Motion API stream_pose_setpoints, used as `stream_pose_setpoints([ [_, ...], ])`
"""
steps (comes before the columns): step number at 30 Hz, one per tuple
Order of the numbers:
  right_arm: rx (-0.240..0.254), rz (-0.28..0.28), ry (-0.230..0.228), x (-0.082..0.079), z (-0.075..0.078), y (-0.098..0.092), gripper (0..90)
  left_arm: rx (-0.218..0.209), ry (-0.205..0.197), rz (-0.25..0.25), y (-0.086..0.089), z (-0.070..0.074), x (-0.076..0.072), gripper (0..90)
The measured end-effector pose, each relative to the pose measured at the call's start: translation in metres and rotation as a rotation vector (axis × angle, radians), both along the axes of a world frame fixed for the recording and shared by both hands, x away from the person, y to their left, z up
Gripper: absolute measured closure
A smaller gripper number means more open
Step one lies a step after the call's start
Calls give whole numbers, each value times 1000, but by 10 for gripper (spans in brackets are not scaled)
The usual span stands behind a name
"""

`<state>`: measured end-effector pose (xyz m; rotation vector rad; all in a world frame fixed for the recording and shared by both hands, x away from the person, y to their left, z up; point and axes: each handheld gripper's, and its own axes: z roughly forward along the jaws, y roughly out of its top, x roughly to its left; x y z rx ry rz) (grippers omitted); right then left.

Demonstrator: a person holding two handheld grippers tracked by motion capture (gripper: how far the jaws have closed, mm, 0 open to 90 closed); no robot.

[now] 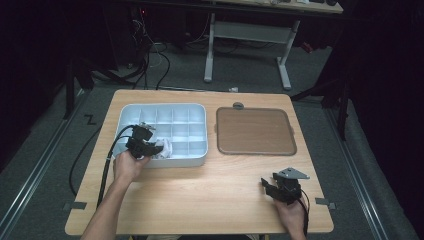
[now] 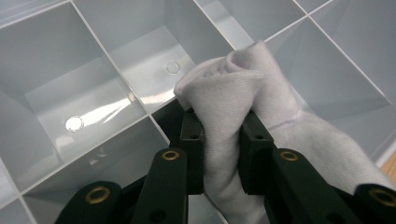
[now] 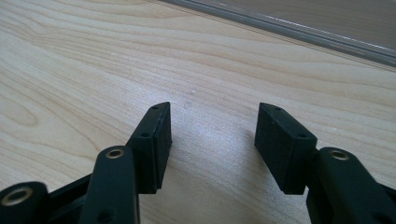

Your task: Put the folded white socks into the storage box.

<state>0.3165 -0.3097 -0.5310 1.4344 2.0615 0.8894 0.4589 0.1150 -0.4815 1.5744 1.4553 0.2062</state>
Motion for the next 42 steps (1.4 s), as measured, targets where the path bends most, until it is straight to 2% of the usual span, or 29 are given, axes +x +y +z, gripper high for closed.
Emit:
stream_pose_setpoints([
  [5,0,0,0,0,0,0,464,3,11,4,-1,1,1,755],
  [18,1,0,0,0,0,0,464,50,27,3,-7,-3,2,758],
  [20,1,0,0,0,0,0,464,58,35,2,-8,-4,3,759],
  [24,1,0,0,0,0,0,464,102,75,-11,-15,-10,5,765],
  [30,3,-2,1,0,0,0,464,87,87,-13,-13,-10,6,761],
  [36,3,-1,1,0,0,0,463,98,57,-7,-14,-8,5,723],
  [39,3,-1,1,0,0,0,463,61,56,8,-12,-4,5,678],
  [42,3,-1,1,0,0,0,463,49,48,14,-11,-1,4,641],
])
